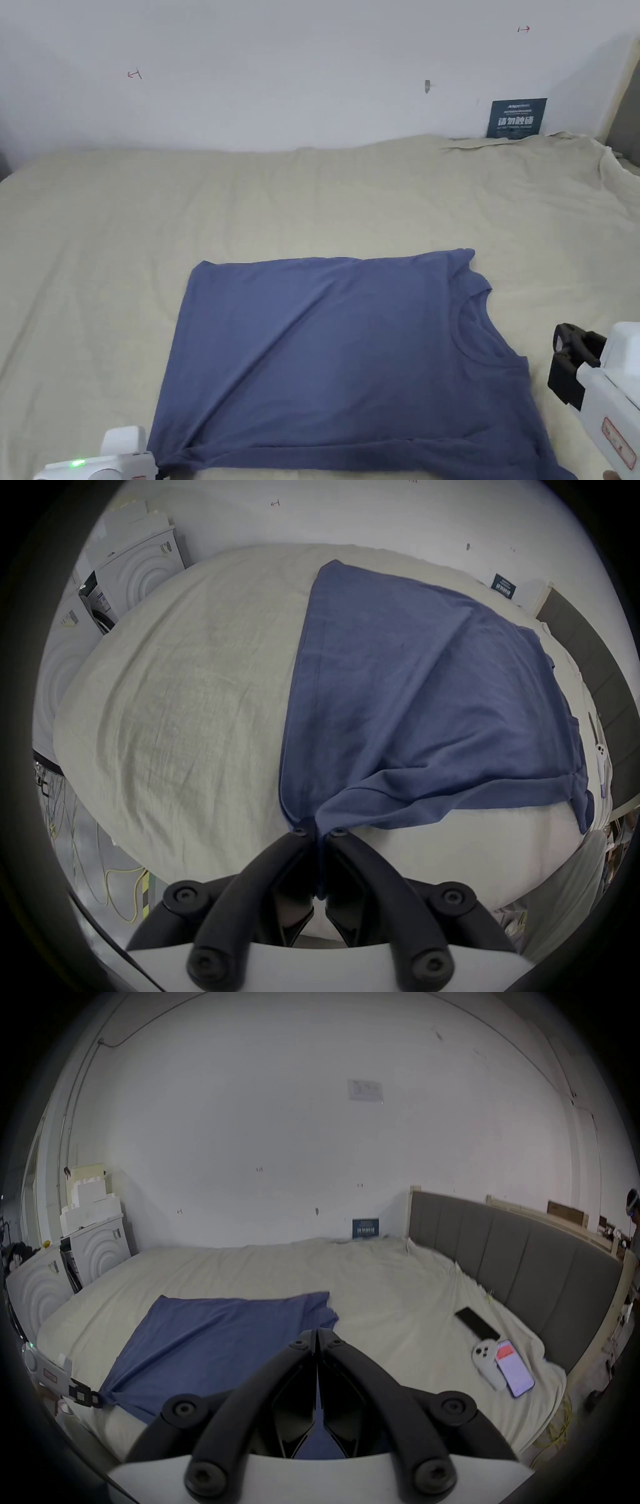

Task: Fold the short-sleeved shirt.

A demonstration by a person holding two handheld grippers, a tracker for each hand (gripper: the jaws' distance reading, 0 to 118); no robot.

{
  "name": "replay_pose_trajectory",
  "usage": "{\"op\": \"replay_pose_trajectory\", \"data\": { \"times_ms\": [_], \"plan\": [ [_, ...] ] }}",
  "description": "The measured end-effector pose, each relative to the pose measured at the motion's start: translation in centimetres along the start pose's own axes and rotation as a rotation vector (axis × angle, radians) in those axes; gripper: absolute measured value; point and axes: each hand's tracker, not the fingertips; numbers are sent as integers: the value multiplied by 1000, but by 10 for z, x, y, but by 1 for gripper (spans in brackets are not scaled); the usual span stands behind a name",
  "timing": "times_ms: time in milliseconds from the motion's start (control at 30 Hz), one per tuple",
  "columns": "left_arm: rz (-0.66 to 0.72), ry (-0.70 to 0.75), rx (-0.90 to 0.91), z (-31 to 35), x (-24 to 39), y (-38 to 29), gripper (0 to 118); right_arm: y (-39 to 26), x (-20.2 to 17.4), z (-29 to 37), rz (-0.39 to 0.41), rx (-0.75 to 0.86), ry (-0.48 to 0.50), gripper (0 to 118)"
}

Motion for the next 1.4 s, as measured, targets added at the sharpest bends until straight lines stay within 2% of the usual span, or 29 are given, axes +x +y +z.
{"op": "replay_pose_trajectory", "data": {
  "times_ms": [133, 167, 300, 333, 400, 733, 800, 833, 867, 900, 933, 1133, 1400],
  "plan": [
    [-34, 7, 71, 15, -3, 2, 1, -29, 21, -18, -81, -199, 15, 3],
    [-38, 7, 74, 19, -3, 3, 1, -40, 26, -22, -95, -255, 9, 9],
    [-29, -19, 100, 29, -6, 8, 1, -76, 34, -34, -153, -409, 6, 71],
    [-27, -21, 101, 30, -6, 9, 1, -85, 35, -36, -165, -440, 4, 79],
    [-27, -22, 107, 29, -6, 10, 1, -98, 35, -40, -169, -488, -14, 83],
    [-5, -48, 103, 28, -7, 10, 1, -141, 24, -58, -112, -669, -64, 82],
    [-5, -49, 103, 28, -7, 10, 1, -146, 24, -62, -117, -695, -51, 78],
    [-5, -48, 102, 28, -7, 10, 1, -148, 25, -62, -125, -688, -39, 68],
    [-3, -47, 102, 28, -8, 10, 1, -150, 25, -63, -124, -688, -34, 49],
    [-1, -48, 101, 27, -8, 10, 1, -150, 23, -63, -119, -692, -35, 16],
    [3, -51, 100, 27, -9, 10, 1, -151, 22, -63, -107, -694, -38, 4],
    [18, -54, 97, 24, -12, 11, 1, -148, 32, -55, -126, -630, -10, 2],
    [53, -75, 117, 29, -12, 25, 1, -94, 35, -44, -144, -439, 31, 2]
  ]
}}
